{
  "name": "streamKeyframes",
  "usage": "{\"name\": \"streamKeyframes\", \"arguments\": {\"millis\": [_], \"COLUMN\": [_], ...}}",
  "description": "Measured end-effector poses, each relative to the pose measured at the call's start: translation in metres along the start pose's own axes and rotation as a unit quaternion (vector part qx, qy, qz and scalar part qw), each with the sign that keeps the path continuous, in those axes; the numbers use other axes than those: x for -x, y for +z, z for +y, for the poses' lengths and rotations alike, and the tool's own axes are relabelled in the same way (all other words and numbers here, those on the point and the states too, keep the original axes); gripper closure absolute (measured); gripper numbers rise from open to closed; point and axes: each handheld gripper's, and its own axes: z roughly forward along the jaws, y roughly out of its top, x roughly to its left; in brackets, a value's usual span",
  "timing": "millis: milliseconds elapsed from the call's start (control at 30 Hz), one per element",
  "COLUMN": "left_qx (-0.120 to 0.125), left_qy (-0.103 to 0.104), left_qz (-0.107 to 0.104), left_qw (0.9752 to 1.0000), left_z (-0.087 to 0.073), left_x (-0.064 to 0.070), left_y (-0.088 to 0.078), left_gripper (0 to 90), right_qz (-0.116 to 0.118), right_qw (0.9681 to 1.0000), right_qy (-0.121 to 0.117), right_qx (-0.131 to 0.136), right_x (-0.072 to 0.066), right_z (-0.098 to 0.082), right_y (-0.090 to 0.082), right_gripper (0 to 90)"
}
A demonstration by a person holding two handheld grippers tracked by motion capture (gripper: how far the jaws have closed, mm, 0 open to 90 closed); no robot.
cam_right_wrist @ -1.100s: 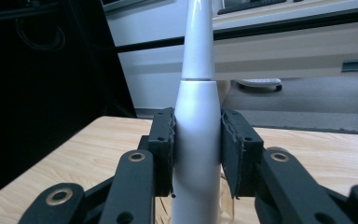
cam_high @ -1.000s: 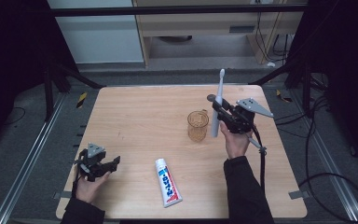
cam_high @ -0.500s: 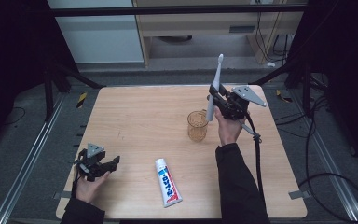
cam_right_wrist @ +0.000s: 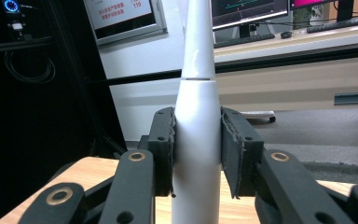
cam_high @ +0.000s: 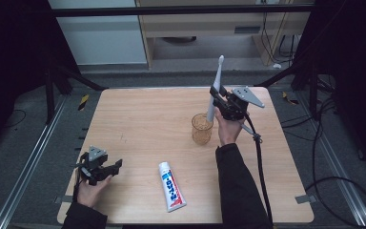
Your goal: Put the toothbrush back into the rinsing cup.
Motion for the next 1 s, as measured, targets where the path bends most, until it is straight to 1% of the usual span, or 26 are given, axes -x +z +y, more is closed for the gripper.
{"name": "streamKeyframes", "arguments": {"millis": [200,267,367,400,500,633,733,800,933,1000], "left_qx": [0.0,-0.001,0.0,0.0,0.0,0.001,0.0,0.0,0.001,0.0], "left_qy": [0.0,0.001,0.001,0.0,0.0,0.0,0.001,0.0,0.001,0.001], "left_qz": [0.0,0.0,0.0,0.0,0.001,0.001,0.0,0.001,0.0,0.0], "left_qw": [1.0,1.0,1.0,1.0,1.0,1.0,1.0,1.0,1.0,1.0], "left_z": [0.0,0.0,0.0,0.0,0.0,0.0,0.0,0.0,0.0,0.0], "left_x": [0.0,0.0,0.0,0.0,0.0,0.0,0.0,0.0,0.0,0.0], "left_y": [0.0,0.0,0.0,0.0,0.0,0.0,0.0,0.0,0.0,0.0], "left_gripper": [35.9,35.9,35.9,35.9,35.9,35.9,35.9,35.9,35.9,35.9], "right_qz": [0.0,0.003,0.001,0.001,0.002,0.0,0.001,0.0,-0.002,0.0], "right_qw": [0.9999,0.9999,0.9999,0.9999,0.9998,0.9994,0.9992,0.9989,0.9987,0.9982], "right_qy": [-0.002,-0.003,-0.005,-0.001,-0.003,-0.004,-0.006,-0.003,-0.003,-0.002], "right_qx": [-0.011,-0.013,-0.013,-0.017,-0.021,-0.035,-0.04,-0.046,-0.051,-0.06], "right_x": [0.0,-0.001,0.0,0.0,0.002,0.002,0.001,0.002,0.003,0.003], "right_z": [-0.008,-0.013,-0.017,-0.019,-0.025,-0.034,-0.037,-0.043,-0.047,-0.049], "right_y": [0.005,0.007,0.008,0.008,0.009,0.011,0.011,0.011,0.01,0.01], "right_gripper": [67.3,67.3,67.3,67.3,67.3,67.3,67.3,67.3,67.3,67.2]}}
